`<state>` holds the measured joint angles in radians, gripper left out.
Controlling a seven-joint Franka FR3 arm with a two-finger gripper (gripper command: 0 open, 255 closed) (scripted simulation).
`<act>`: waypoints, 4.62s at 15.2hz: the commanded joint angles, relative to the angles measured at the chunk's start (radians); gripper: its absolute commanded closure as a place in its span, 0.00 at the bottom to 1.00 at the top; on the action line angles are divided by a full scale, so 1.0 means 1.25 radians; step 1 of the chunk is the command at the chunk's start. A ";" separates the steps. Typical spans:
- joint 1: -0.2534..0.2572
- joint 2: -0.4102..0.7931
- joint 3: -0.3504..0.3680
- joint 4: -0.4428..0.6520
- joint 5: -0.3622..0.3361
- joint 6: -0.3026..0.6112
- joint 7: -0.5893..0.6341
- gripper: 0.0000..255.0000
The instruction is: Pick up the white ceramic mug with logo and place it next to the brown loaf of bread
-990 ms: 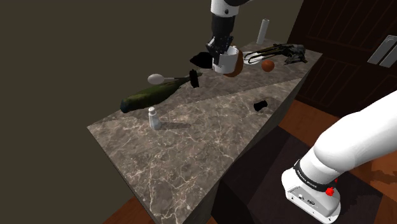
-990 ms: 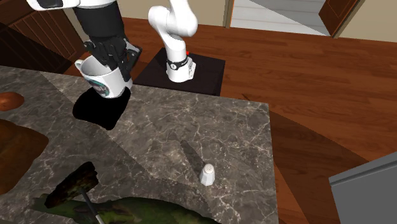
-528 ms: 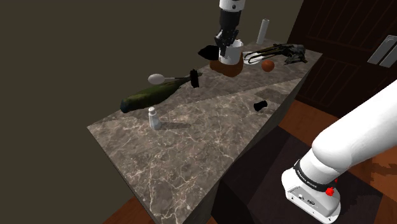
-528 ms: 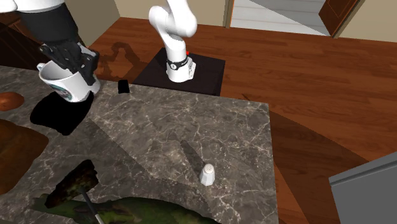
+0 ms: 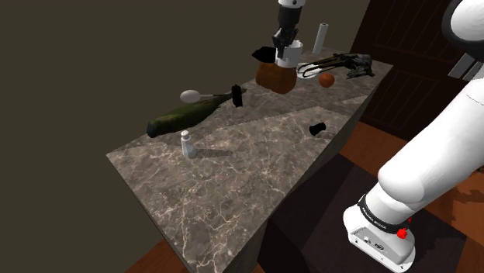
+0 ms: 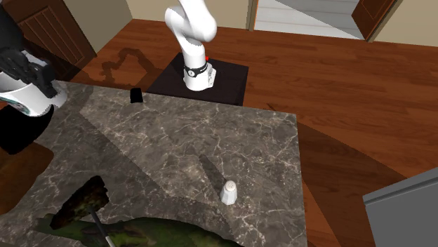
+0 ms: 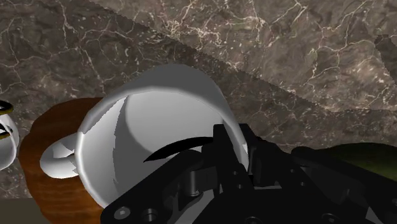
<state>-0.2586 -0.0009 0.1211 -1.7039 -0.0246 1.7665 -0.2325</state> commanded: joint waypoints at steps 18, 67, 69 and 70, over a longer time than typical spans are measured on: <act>-0.020 0.061 -0.019 -0.110 -0.005 0.172 -0.034 1.00; -0.018 0.104 -0.019 -0.237 -0.014 0.342 -0.024 0.00; -0.018 0.104 -0.019 -0.237 -0.014 0.342 -0.024 0.00; -0.018 0.104 -0.019 -0.237 -0.014 0.342 -0.024 0.00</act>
